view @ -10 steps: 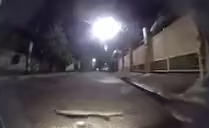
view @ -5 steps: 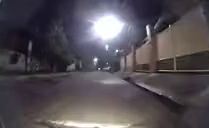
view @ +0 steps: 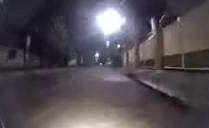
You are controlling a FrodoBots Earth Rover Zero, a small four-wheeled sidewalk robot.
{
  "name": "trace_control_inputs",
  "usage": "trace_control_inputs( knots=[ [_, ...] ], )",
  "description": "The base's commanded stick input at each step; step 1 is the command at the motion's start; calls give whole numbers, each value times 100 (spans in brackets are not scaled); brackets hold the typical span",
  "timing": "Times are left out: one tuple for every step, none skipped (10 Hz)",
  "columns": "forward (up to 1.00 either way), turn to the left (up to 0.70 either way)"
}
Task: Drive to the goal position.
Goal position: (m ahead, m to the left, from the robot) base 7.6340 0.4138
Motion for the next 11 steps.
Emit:
trace_control_inputs(
  knots=[
    [70,0],
    [70,0],
    [70,0],
    [70,0],
    [70,0],
    [70,0],
    [70,0],
    [70,0],
    [70,0],
    [70,0],
    [70,0]
  ],
)
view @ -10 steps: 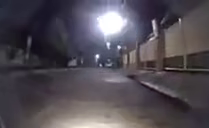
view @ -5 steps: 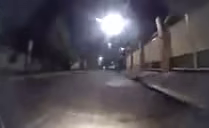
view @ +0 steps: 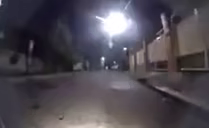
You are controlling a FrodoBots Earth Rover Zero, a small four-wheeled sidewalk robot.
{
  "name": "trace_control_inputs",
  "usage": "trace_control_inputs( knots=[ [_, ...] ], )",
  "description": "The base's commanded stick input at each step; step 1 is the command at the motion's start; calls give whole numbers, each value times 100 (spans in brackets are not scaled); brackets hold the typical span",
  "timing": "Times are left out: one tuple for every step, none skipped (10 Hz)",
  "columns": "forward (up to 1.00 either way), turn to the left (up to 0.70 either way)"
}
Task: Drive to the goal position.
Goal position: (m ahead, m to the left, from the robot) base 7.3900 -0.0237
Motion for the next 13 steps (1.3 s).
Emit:
trace_control_inputs(
  knots=[
    [70,0],
    [70,-7],
    [70,-20],
    [70,-32],
    [70,-35],
    [70,-35],
    [70,-35],
    [70,-35],
    [70,-35],
    [70,-35],
    [70,-35],
    [70,-35],
    [70,-35]
  ],
)
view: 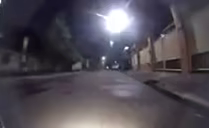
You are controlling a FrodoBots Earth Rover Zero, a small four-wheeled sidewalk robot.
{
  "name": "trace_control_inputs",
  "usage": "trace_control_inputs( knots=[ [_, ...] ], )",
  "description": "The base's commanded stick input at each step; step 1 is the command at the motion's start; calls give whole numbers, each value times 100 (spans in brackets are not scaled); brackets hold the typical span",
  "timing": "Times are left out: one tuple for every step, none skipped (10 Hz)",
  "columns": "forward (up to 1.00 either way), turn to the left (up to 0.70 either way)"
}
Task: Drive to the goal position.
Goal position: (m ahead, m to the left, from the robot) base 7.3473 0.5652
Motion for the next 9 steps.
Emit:
trace_control_inputs(
  knots=[
    [70,-35],
    [70,-30],
    [70,-13],
    [70,0],
    [70,0],
    [70,0],
    [70,0],
    [70,0],
    [70,0]
  ],
)
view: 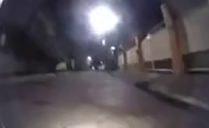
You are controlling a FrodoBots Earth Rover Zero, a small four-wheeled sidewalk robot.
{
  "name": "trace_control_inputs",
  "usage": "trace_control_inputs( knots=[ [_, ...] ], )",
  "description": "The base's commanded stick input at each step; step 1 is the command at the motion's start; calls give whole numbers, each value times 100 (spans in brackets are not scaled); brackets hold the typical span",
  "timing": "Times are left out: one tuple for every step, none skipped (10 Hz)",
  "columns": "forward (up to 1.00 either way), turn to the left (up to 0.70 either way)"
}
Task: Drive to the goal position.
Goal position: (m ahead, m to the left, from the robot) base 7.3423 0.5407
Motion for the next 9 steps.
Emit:
trace_control_inputs(
  knots=[
    [70,0],
    [70,0],
    [70,0],
    [70,0],
    [70,0],
    [70,0],
    [70,0],
    [70,0],
    [70,0]
  ],
)
